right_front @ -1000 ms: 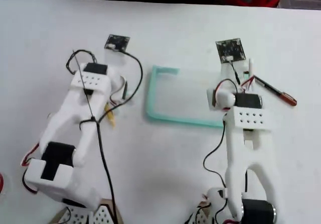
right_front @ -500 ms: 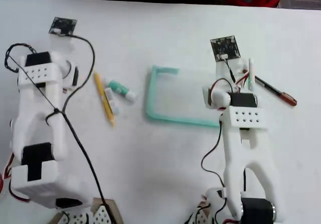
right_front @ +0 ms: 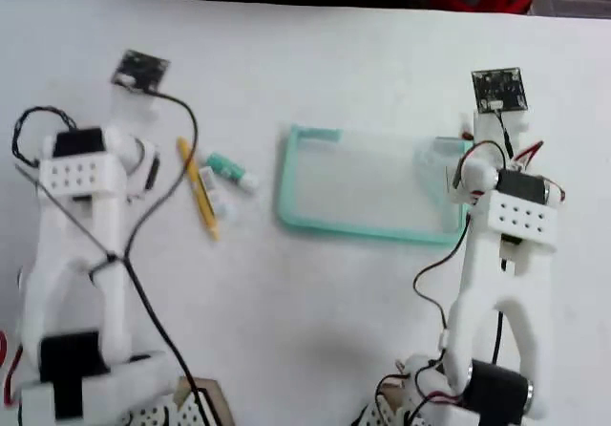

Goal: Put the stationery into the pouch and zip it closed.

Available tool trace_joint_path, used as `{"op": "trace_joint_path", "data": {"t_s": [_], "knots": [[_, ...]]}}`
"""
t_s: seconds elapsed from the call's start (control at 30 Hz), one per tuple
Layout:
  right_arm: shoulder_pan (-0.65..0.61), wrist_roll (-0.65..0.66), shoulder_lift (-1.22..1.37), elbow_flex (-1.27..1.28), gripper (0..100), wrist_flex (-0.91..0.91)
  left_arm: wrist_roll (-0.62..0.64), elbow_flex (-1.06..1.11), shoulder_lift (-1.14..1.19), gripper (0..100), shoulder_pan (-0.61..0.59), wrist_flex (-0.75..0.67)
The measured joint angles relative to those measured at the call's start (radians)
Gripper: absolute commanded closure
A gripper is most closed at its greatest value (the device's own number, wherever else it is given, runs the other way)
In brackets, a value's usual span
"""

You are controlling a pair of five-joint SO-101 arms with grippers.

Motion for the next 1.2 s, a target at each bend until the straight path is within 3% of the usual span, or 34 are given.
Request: {"op": "trace_joint_path", "data": {"t_s": [0.2, 0.37, 0.6, 0.83, 1.2], "knots": [[0.0, 0.006, 0.201, -0.133, 80.7, 0.112, -0.008, 0.27, -0.374, 97, 0.006, -0.077], [0.003, 0.006, 0.247, -0.206, 80.5, 0.143, -0.008, 0.281, -0.42, 97, 0.006, -0.091], [-0.035, 0.006, 0.247, -0.215, 80.4, 0.16, 0.032, 0.124, -0.229, 97, 0.006, -0.097], [-0.061, 0.0, 0.356, -0.334, 80.4, 0.169, 0.034, -0.1, 0.075, 97, 0.075, 0.103], [-0.058, -0.058, 0.669, -0.624, 81.9, 0.318, 0.058, -0.094, 0.109, 97, 0.071, 0.021]]}}
